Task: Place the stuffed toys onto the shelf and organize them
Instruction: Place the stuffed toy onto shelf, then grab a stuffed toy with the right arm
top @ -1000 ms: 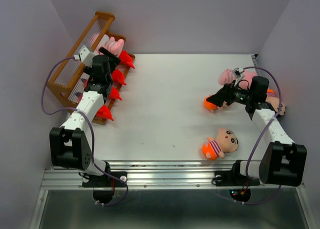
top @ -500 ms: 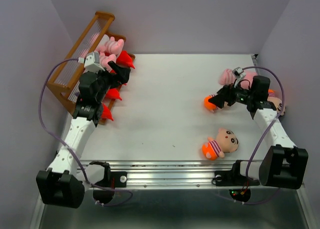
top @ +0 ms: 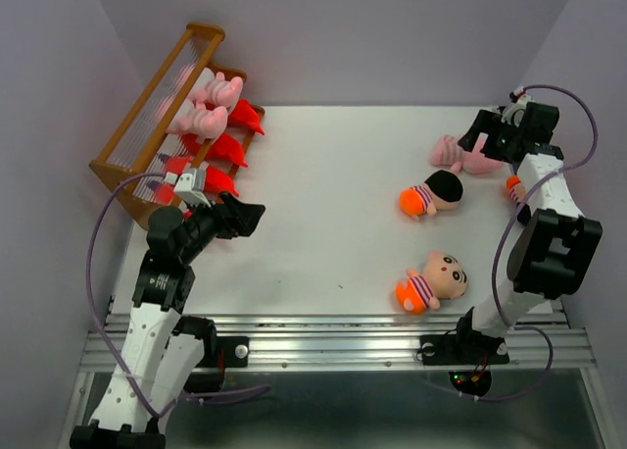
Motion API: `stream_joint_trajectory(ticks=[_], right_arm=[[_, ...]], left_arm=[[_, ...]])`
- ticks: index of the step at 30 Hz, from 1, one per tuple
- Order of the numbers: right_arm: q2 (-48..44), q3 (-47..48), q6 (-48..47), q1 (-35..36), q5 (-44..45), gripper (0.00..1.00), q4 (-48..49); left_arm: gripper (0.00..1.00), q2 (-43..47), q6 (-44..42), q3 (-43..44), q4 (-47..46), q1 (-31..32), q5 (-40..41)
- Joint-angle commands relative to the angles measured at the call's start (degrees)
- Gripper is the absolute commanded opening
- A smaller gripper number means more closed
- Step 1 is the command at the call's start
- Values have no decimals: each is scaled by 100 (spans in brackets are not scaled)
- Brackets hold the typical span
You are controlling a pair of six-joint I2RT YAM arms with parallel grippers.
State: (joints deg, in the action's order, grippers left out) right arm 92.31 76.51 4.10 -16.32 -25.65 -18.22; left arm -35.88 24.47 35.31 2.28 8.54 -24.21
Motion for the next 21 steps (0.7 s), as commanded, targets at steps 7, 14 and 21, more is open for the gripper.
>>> stream_joint_trajectory(ticks=[7,14,21], right_arm=[[1991,1963,601,-21,2080,100,-85],[2923,2631,522,-21,2433,88,-68],[3004,2361,267,-73,1907,14,-95]], left_arm=[[99,942,-232,-235,334,-1,-67],[99,793,-188,-314,176,-1,-110],[99,732,-39,-419,-148,8,-778]])
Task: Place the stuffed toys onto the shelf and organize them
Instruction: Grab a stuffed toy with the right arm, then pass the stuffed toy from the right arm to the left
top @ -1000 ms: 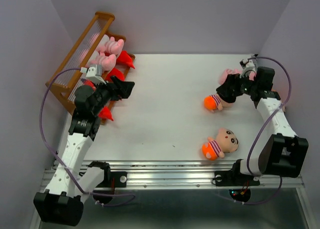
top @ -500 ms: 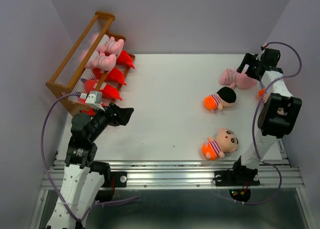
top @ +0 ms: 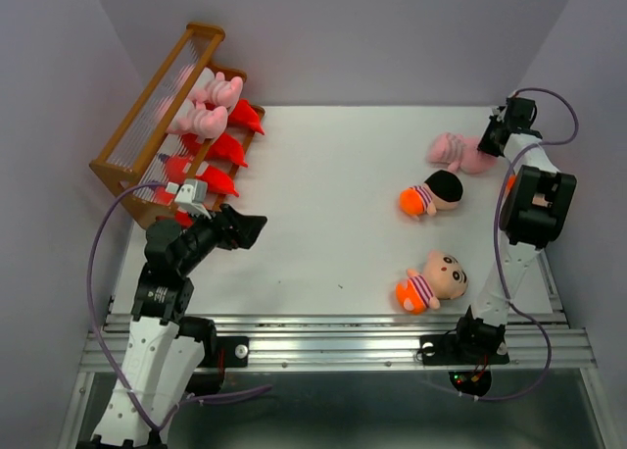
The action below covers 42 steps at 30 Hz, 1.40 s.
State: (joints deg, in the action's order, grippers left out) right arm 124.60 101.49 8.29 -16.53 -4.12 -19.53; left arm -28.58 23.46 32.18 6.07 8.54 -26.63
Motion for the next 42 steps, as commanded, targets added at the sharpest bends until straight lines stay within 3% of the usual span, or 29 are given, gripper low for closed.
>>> stream_joint_trajectory(ticks=[1,5,8,10,11,13,17,20,27,38,40,41,42], right_arm=[[-338,-278,-231,-52,-325,1,107],[-1251,-1139,-583,-165,-1140,1,703],[-2218,-1947,-933,-227,-1721,1,1284],[-2886,-2396,-1312,-280,-2801,1,1434],[-3088,-2545,-1391,-280,-3162,1,1469],[-3614,-2940,-1602,-280,-4566,1,1496],[-4458,-3835,-904,-280,-6483,1,2275],[-5109,-4486,-259,-219,-7065,1,2954],[-6410,-5288,-267,-113,-7252,1,2490],[-7274,-5711,-529,-113,-7401,1,1762],[-7300,-5711,-671,-113,-7410,1,1488],[-7309,-5685,-950,-113,-7402,1,1348],[-7327,-5676,-1083,-113,-7401,2,1085]], left_arm=[[99,-33,114,-151,-562,8,-719],[99,-306,641,-370,-1115,139,-1177],[99,-438,993,-493,-1555,620,-1003],[99,-561,1142,-485,-1854,1060,-459],[99,-622,1186,-450,-1968,1602,-248],[99,-972,1292,-389,-2344,2141,357],[99,-1799,1502,-73,-2864,3030,992],[99,-2493,1617,278,-3198,3487,1370],[99,-4109,1714,1360,-3682,4384,2135],[97,-5728,1942,2590,-4157,5246,2066],[86,-5861,1952,2644,-4289,5290,1987],[67,-5887,1943,2653,-4367,5290,1934],[54,-5905,1917,2653,-4481,5290,1855]])
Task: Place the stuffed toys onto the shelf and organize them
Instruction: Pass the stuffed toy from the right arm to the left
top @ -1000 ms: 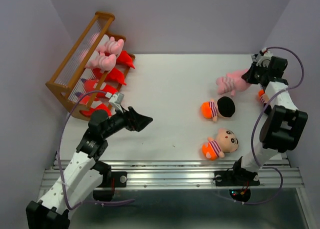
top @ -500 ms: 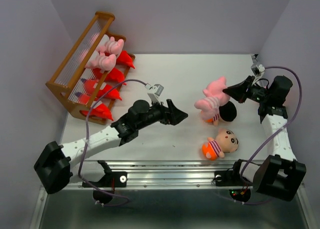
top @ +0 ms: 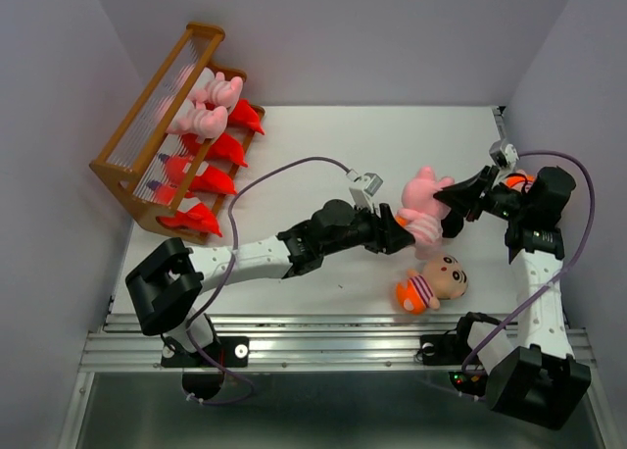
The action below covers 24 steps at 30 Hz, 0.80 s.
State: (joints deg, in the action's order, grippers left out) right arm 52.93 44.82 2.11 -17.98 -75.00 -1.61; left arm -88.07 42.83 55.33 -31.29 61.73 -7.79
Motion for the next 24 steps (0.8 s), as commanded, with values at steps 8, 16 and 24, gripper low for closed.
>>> stream_joint_trajectory(ticks=[8,16,24], right_arm=[[-98,-70,-694,31,-111,7,-868],[112,404,-1133,31,406,91,-1700],[849,1545,-554,84,1057,100,-2798]], left_arm=[[0,325,-178,83,-905,-39,-47],[0,783,-1697,337,1435,136,1951],[0,116,-3569,961,3120,813,4565]])
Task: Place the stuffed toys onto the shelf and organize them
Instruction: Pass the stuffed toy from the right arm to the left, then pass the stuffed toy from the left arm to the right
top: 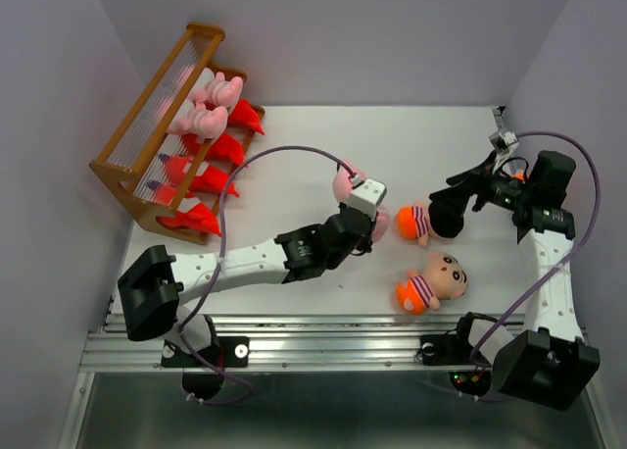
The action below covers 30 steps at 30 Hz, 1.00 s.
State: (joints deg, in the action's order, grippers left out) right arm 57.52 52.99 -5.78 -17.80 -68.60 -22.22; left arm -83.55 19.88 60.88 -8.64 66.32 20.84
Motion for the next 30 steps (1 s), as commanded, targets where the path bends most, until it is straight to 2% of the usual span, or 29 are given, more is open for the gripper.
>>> stream_joint_trajectory(ticks=[1,6,9,10,12,13,17,20,30], right_arm=[[505,843,244,66,470,100,-862],[945,1362,630,259,925,100,-1198],[1024,1494,1183,522,1478,100,-1057],[1060,1564,1376,584,1620,100,-1057],[1112,1635,1474,751,1788,100,-1179],[1130,1670,1475,752,1754,100,-1249],[1174,1522,1579,1216,1893,100,-1531],[1209,1425,1711,1559,2508,100,-1680],[981,1460,1738,1613,3546,100,-1874]], left_arm=[[0,-416,-1406,433,995,442,2130],[0,-890,-2592,539,891,1118,3223],[0,-1233,-3839,373,-133,1522,3821],[0,-1260,-4573,267,-407,1619,3979],[0,-1304,-5298,-109,-1353,1847,4068],[0,-1313,-5571,-181,-1524,1884,4094],[0,-1375,-6292,-226,-1877,1919,4323],[0,-1357,-6671,-279,-2395,1919,4446],[0,-1515,-7094,-296,-2712,1893,4648]])
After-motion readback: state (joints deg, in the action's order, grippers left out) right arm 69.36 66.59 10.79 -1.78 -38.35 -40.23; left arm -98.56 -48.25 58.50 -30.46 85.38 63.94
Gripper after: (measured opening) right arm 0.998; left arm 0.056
